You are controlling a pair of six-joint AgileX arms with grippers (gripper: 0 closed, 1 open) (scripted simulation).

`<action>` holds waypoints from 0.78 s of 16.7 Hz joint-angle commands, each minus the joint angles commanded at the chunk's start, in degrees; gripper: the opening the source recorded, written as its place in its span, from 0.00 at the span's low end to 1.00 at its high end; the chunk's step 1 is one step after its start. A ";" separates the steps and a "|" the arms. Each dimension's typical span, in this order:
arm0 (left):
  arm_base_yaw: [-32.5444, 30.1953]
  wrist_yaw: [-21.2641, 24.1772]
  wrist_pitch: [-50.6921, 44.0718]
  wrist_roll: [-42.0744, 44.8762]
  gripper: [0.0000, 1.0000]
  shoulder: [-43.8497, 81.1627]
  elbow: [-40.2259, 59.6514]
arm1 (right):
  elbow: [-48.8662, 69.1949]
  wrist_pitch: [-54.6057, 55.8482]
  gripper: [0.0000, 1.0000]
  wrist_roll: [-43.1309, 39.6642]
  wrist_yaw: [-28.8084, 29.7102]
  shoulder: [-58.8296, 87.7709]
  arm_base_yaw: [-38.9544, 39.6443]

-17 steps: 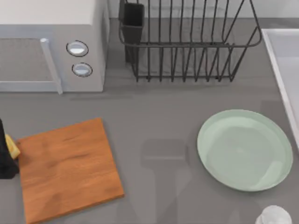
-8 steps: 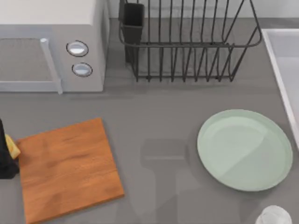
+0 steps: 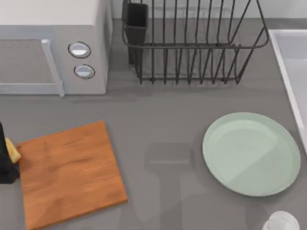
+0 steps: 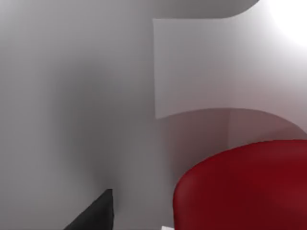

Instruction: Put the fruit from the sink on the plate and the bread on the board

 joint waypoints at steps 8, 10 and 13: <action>0.00 0.00 0.00 0.00 1.00 0.00 0.00 | 0.00 0.00 0.40 0.00 0.00 0.00 0.00; 0.00 0.00 0.00 0.00 1.00 0.00 0.00 | 0.00 0.00 0.25 0.00 0.00 0.00 0.00; 0.00 0.00 0.00 0.00 1.00 0.00 0.00 | 0.00 0.00 0.02 0.00 0.00 0.00 0.00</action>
